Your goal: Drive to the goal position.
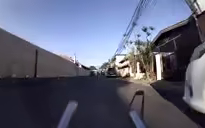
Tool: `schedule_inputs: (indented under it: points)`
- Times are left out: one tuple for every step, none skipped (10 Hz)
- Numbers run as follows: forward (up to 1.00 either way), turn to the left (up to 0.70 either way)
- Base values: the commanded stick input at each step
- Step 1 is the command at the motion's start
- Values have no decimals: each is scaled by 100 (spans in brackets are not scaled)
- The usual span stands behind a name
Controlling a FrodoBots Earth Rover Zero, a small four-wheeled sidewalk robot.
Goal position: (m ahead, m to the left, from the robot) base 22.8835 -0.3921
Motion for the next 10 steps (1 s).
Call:
schedule_inputs:
  points:
    - [85,0]
    - [85,0]
    - [85,0]
    - [85,0]
    - [85,0]
    - [85,0]
    - [85,0]
    - [85,0]
    - [85,0]
    - [85,-6]
